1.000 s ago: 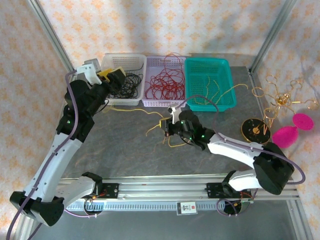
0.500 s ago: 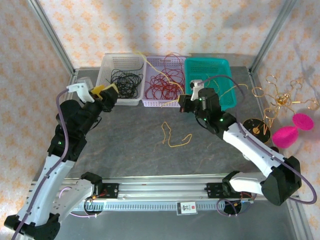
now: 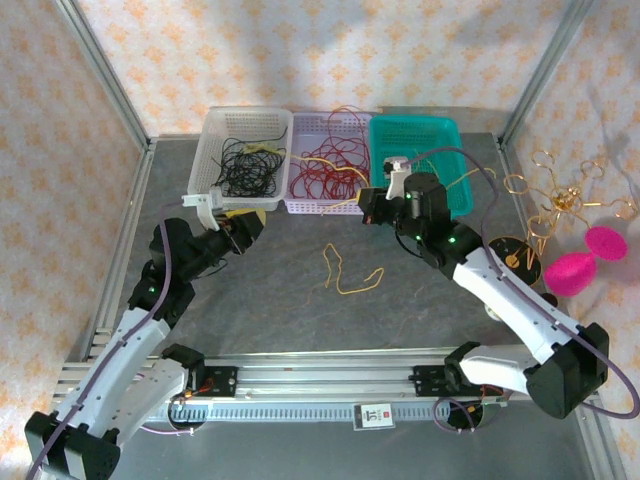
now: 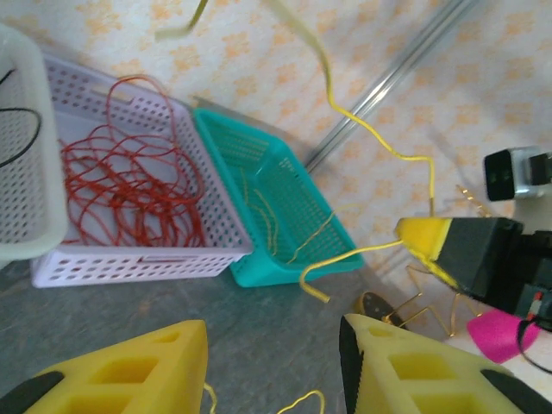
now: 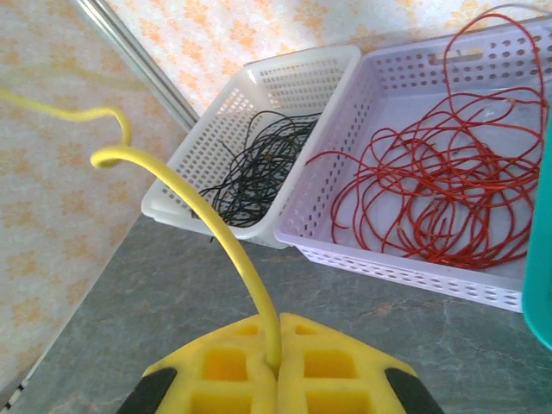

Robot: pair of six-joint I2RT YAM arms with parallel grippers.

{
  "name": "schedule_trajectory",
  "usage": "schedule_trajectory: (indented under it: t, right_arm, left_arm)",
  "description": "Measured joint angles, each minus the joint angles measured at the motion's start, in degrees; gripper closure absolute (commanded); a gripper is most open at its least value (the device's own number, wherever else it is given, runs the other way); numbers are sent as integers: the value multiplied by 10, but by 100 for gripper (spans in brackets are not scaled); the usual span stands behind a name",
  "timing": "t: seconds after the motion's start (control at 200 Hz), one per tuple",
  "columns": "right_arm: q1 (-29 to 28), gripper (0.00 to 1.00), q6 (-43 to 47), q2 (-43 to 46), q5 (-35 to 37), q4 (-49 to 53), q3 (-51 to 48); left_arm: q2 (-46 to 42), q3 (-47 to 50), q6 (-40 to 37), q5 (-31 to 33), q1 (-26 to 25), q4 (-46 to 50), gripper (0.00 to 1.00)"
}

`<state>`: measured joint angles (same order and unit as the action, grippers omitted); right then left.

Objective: Untangle the cables

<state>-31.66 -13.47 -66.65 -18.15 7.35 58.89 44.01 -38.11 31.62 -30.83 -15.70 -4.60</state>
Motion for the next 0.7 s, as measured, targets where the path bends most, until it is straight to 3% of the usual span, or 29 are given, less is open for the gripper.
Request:
schedule_trajectory:
  t: [0.35, 0.696]
  right_arm:
    - [0, 100, -20, 15, -46, 2, 0]
    - [0, 100, -45, 19, -92, 2, 0]
  left_arm:
    - [52, -5, -16, 1, 0, -35, 59]
    - [99, -4, -56, 19, 0, -127, 53]
